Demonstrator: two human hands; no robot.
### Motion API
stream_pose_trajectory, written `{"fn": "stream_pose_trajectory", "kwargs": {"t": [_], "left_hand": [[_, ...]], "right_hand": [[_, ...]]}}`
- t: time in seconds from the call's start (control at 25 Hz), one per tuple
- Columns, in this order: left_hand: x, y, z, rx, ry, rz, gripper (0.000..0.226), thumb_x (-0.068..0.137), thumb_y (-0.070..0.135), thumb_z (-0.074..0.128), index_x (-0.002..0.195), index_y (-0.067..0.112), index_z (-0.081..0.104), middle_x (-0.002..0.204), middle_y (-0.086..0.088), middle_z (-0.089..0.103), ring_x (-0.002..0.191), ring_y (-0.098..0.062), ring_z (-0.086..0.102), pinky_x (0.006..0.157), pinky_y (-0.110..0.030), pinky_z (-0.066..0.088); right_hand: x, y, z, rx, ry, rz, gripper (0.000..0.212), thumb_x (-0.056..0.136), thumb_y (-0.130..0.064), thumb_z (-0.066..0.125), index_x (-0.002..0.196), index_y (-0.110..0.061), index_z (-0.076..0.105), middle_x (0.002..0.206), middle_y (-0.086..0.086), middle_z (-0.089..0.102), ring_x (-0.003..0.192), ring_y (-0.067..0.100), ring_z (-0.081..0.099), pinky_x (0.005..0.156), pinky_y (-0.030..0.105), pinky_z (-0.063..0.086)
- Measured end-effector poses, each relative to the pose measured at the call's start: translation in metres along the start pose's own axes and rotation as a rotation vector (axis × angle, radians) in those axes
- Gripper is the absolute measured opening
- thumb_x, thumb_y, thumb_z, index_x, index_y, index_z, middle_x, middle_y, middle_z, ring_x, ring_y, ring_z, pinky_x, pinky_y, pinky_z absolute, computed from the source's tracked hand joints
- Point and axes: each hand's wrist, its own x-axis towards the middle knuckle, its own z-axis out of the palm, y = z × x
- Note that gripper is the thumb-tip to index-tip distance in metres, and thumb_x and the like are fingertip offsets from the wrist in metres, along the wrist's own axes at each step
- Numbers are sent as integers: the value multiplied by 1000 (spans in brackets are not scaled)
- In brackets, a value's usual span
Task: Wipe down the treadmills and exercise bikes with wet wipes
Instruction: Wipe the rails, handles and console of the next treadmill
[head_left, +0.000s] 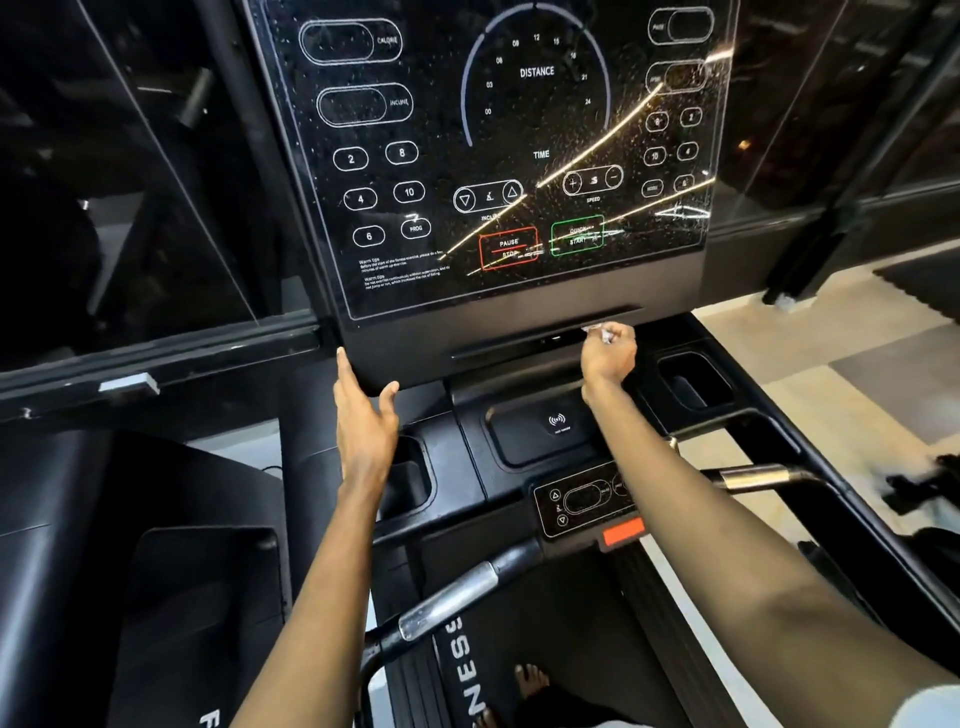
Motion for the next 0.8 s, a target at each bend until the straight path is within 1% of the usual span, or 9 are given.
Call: {"fn": "stream_pose_trajectory", "kwargs": {"t": [0.08,0.2,0.32,0.4,0.48,0.56,0.6,0.68,0.8], "left_hand": [[0,0,-2,25,0,0,78,102,32,59,162,22,9,150,-5,40,123,-12,45,95,-30,35],[2,-1,-1,57,0,-5,79,101,34,60,162,21,11,155,-6,38,137,-22,41,105,-37,36],[2,5,2,104,0,-60,81,100,34,61,161,20,11,154,-9,41,136,-26,44,107,-43,38],[1,7,4,148,13,-73,81,99,34,62,161,16,13,153,-12,42,136,-29,45,108,-45,38],[-4,5,7,188,93,-41,75,98,30,64,156,8,22,150,-18,40,136,-35,43,109,-47,40],[-21,4,18,195,190,94,56,97,19,64,144,3,38,139,-19,40,127,-37,46,107,-48,43],[-31,6,24,191,190,177,45,96,14,62,137,5,45,133,-16,42,122,-35,48,105,-47,44],[-49,17,37,167,103,274,29,96,6,58,124,11,56,123,-8,46,112,-28,54,100,-41,46],[-57,36,58,162,-57,328,24,93,-1,56,107,15,68,108,1,57,93,-21,62,88,-36,50]], "right_hand": [[4,-1,-3,-32,-35,-8,14,86,-6,65,95,-16,64,103,8,70,86,20,64,71,19,46],[24,-1,-13,-34,-40,34,10,86,-11,69,93,-18,66,95,9,74,84,23,70,78,34,58],[43,-2,-25,-78,-82,27,9,89,-12,68,97,-14,66,98,8,72,84,20,67,76,27,52],[48,-2,-32,-68,-149,36,10,87,-11,67,93,-17,63,96,10,73,80,21,70,75,32,57],[46,-4,-40,-13,-195,50,15,84,-5,65,91,-18,61,88,10,72,66,19,68,61,31,59],[44,-3,-54,29,-252,40,20,86,3,56,91,-14,64,79,8,67,54,17,63,44,23,50],[44,-3,-63,44,-300,36,24,87,6,50,92,-9,68,77,8,67,51,17,61,42,22,47],[49,1,-80,41,-384,74,30,86,7,45,92,2,74,81,13,72,52,18,63,47,24,51],[65,5,-113,-47,-440,54,26,85,-6,56,91,-14,81,90,1,78,77,16,73,78,31,60]]}}
